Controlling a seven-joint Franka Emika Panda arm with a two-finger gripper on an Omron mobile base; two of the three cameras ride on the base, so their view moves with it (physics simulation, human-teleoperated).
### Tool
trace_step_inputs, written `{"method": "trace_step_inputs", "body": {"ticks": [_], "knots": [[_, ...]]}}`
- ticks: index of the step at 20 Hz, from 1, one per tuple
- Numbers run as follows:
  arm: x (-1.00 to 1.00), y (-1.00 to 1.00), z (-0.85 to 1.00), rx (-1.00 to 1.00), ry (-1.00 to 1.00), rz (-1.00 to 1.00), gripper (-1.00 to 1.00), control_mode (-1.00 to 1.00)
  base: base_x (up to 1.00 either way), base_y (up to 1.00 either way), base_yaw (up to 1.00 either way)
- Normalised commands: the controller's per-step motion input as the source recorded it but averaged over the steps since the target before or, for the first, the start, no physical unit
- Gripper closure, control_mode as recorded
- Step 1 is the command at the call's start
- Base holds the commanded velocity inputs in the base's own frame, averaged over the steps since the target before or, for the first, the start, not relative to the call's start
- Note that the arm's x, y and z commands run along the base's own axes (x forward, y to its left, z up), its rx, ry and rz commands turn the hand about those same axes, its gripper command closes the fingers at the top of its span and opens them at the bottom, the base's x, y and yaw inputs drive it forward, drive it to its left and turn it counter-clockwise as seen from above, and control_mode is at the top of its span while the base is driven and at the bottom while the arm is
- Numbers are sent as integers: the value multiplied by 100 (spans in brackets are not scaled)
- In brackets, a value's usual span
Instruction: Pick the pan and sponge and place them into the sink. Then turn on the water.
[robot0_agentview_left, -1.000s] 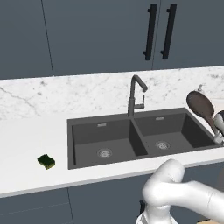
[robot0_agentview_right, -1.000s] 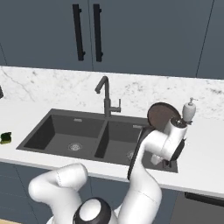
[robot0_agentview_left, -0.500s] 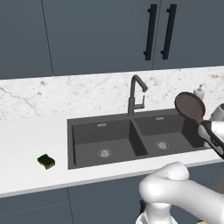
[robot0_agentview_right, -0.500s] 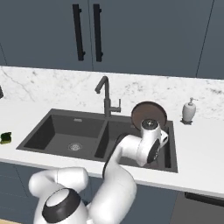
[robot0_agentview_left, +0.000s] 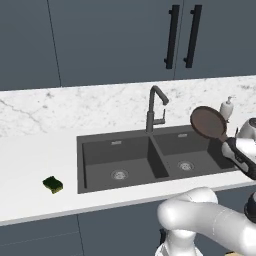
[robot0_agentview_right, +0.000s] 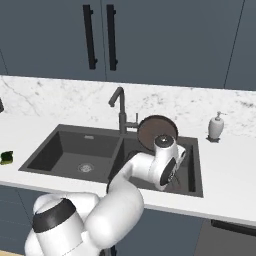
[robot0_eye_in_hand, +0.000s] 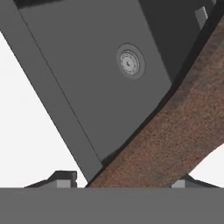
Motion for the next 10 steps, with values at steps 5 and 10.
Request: {"method": "trace_step_inputs", "body": {"ticks": [5,10], "knots": [[0,0,23,-2,8,22,100,-100,0,0,0],[0,-1,22,-10,12,17,100,-100,0,0,0]]}}
